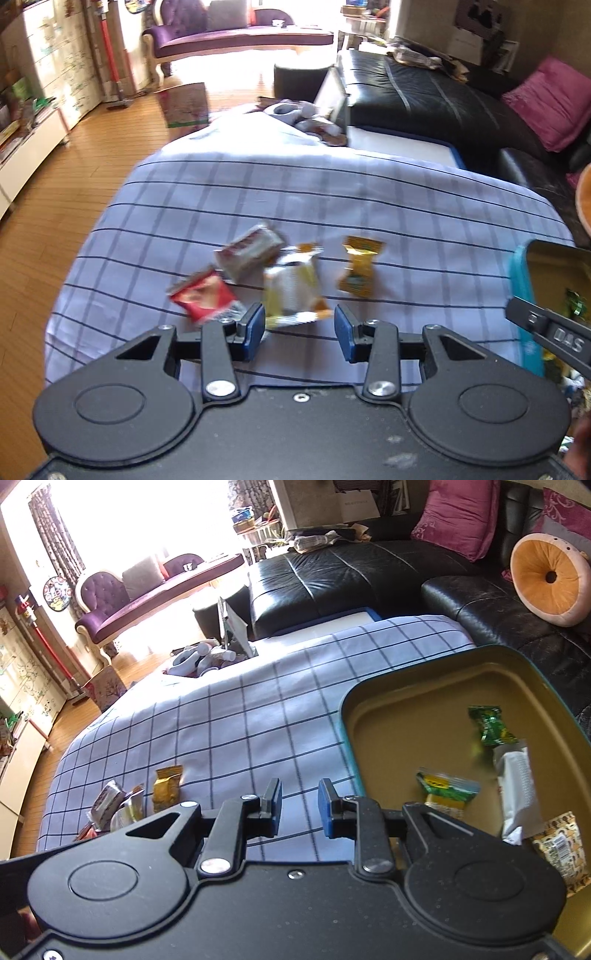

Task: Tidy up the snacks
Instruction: 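Move both open grippers back over the snack pile on the checkered cloth, then lower the left gripper onto the red snack packet and close it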

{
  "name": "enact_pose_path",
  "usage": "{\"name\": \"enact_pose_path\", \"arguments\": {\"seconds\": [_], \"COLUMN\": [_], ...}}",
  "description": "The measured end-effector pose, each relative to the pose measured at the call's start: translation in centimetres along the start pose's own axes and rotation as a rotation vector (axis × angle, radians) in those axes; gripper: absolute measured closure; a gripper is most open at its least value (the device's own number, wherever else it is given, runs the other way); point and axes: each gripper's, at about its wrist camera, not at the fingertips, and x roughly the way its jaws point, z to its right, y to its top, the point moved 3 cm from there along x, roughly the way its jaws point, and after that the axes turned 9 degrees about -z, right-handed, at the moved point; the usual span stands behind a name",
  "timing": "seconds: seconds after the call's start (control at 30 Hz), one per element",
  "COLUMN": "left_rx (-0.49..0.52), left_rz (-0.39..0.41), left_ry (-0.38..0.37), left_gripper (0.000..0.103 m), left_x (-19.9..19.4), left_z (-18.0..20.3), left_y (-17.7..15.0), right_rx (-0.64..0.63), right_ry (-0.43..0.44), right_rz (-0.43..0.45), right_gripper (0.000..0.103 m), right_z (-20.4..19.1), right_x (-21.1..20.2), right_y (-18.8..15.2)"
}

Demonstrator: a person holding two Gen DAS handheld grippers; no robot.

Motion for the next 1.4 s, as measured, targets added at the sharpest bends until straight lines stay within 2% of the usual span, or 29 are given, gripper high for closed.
{"name": "enact_pose_path", "arguments": {"seconds": [0.33,0.5,0.63,0.83,0.97,1.4], "left_rx": [-0.217,-0.276,-0.277,-0.273,-0.287,-0.257], "left_rz": [-0.037,-0.083,-0.101,-0.081,-0.111,-0.092], "left_ry": [0.053,0.018,-0.020,-0.070,-0.114,-0.034], "left_gripper": [0.061,0.061,0.059,0.058,0.058,0.044], "left_x": [1.2,2.5,3.2,2.9,3.8,4.8], "left_z": [-9.3,-11.4,-11.6,-10.9,-10.4,-8.1], "left_y": [1.2,1.2,1.1,1.1,1.2,1.4], "right_rx": [-0.052,-0.071,-0.079,-0.094,-0.096,-0.089], "right_ry": [0.030,0.045,0.073,0.087,0.093,0.104], "right_rz": [-0.042,-0.062,-0.071,-0.070,-0.066,-0.070], "right_gripper": [0.069,0.069,0.069,0.069,0.069,0.069], "right_z": [-3.2,-4.5,-5.6,-6.7,-6.9,-6.4], "right_x": [1.5,2.0,2.3,2.4,2.3,2.2], "right_y": [-0.9,-1.4,-1.8,-2.2,-2.3,-2.3]}}
